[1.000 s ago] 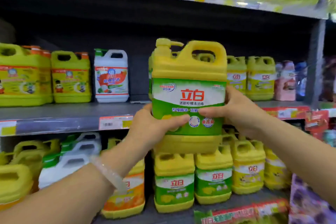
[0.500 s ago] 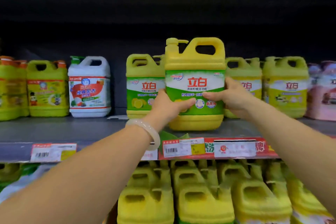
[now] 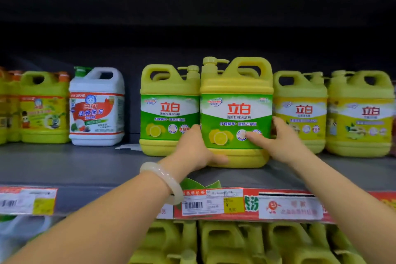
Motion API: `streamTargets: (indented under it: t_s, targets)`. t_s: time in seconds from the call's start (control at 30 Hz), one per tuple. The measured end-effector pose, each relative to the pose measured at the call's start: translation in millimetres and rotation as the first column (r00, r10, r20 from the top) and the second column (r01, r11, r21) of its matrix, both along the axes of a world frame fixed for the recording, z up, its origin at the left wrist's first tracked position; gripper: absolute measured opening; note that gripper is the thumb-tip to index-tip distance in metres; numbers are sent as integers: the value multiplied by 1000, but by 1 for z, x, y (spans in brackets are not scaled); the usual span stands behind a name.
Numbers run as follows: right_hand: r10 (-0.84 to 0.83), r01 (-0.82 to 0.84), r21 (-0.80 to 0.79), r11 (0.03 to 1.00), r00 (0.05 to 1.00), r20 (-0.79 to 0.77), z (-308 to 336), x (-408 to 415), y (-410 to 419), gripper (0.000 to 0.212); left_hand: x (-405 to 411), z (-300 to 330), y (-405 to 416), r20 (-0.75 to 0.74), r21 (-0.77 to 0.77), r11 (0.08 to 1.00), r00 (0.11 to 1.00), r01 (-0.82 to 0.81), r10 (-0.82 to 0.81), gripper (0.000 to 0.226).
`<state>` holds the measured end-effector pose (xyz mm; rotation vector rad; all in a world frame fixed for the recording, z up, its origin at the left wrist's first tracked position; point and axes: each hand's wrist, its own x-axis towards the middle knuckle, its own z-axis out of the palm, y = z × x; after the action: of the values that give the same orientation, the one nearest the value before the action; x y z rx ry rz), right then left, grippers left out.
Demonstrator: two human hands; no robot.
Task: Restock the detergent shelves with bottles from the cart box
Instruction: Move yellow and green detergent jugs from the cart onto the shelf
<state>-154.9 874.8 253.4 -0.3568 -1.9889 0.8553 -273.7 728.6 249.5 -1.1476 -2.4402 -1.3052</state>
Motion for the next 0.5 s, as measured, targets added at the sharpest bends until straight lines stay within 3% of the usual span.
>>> streamTargets:
  t_s: [0.17,0.5]
  targets:
    - [-34,33,54,998,999,23,-4,3,-1,65,2,0,-4,10,-26,1000,1000,-8,8,90]
    - [20,-20,-14,1000,1000,-2,-4,9,-10,62,0,0,-8,68,10,999,997,35,-36,93]
